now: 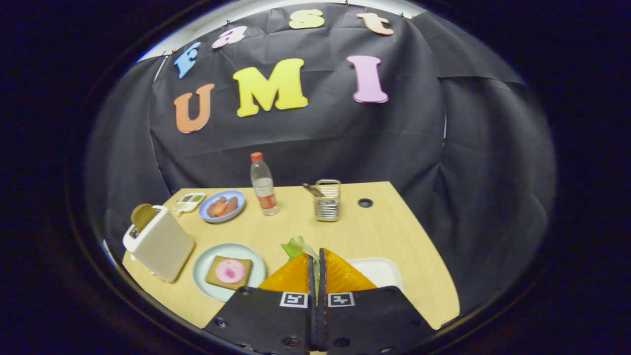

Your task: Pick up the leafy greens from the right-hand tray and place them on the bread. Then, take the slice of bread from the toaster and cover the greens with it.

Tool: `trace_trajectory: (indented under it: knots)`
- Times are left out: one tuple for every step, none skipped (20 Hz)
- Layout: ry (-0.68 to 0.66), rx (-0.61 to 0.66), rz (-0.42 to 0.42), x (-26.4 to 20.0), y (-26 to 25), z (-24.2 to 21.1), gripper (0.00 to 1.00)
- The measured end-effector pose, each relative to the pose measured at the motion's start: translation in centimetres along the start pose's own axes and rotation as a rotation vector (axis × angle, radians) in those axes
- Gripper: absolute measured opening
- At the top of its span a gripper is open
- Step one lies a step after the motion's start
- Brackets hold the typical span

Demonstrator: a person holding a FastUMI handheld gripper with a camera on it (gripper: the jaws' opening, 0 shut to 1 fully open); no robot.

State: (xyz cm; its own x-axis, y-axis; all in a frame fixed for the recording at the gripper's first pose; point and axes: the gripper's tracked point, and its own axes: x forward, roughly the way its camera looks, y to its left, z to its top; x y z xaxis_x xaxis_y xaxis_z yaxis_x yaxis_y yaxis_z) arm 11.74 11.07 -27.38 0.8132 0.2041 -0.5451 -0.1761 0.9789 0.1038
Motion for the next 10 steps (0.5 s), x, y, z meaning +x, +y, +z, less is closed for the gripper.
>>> trace_trajectory:
  knots:
    - [0.003,0.005,0.033,0.0,2.9,0.0,0.0]
    - [0.002,0.005,0.059,0.1,5.8,0.2,0.0]
    - [0.002,0.008,0.084,0.3,8.2,0.4,0.0]
    - [0.003,0.018,0.114,0.6,11.2,0.3,0.0]
    - [0.009,0.029,0.139,0.9,13.4,0.1,0.0]
    - [0.022,0.043,0.166,1.6,15.7,-0.3,0.0]
    - [0.039,0.056,0.182,2.1,17.5,-0.9,0.0]
    - [0.062,0.082,0.197,2.8,19.4,-1.5,0.0]
    - [0.077,0.11,0.211,3.3,20.6,-1.9,0.0]
    - [0.092,0.148,0.227,4.0,21.9,-2.3,0.0]
